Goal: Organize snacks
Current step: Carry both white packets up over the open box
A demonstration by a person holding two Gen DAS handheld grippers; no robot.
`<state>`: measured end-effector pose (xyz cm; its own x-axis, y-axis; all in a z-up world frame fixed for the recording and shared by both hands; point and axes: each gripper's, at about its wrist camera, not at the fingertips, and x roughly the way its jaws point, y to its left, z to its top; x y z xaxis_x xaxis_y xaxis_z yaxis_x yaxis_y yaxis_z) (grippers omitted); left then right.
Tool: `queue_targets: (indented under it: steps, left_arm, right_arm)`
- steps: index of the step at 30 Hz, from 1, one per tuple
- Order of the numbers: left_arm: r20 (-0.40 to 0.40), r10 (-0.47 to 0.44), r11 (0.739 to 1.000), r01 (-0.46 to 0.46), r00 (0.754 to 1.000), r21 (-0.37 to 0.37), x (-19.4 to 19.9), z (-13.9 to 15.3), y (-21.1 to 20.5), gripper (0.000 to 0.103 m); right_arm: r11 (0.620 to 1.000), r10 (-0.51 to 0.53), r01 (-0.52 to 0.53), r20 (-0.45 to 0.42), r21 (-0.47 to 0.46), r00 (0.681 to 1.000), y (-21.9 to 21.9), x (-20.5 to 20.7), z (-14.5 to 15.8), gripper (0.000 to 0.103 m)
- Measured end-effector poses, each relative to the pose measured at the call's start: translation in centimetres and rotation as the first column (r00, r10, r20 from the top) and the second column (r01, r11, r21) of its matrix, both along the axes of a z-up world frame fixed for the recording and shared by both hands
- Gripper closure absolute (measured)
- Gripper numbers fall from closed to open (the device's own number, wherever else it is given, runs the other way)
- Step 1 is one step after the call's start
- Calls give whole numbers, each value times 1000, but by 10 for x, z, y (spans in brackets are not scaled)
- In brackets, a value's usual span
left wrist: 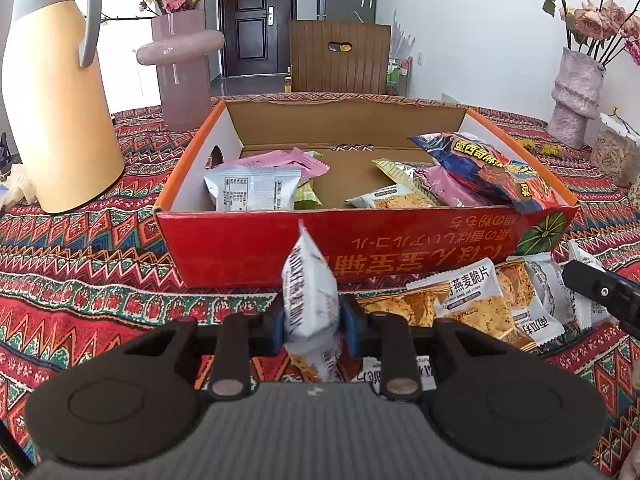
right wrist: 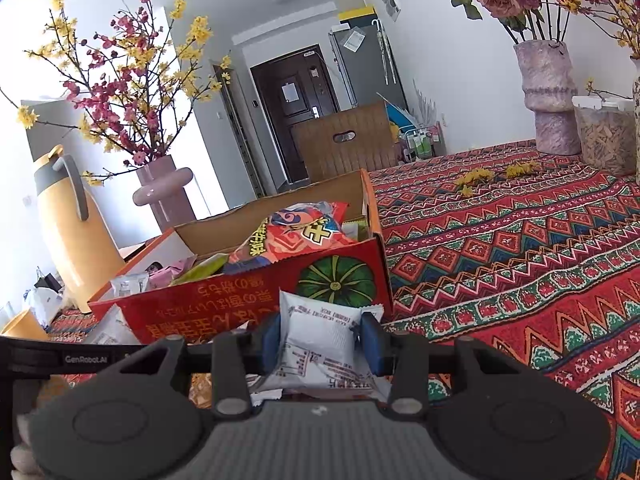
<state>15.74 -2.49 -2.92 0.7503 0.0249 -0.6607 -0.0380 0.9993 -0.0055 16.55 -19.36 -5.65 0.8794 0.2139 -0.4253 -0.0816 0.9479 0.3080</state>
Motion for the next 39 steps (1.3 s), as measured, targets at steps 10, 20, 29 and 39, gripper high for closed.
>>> queue_targets:
  steps: [10, 20, 29, 39]
  left_arm:
    - [73, -9, 1000, 10, 997, -10, -17, 19, 8, 79]
    - [192, -20, 1000, 23, 981, -14, -24, 57, 15, 79]
    - [255, -15, 1000, 19, 967, -10, -5, 77, 18, 79]
    - [279, 33, 999, -24, 960, -35, 31, 80, 35, 79]
  right_arm:
    - [999, -10, 12, 34, -45, 999, 8, -7, 6, 61]
    - [995, 39, -26, 130, -101, 991, 23, -11, 47, 61]
    - [986, 83, -57, 163, -158, 983, 45, 28, 77, 61]
    - [975, 112, -79, 154, -207, 982, 78, 80, 88, 61]
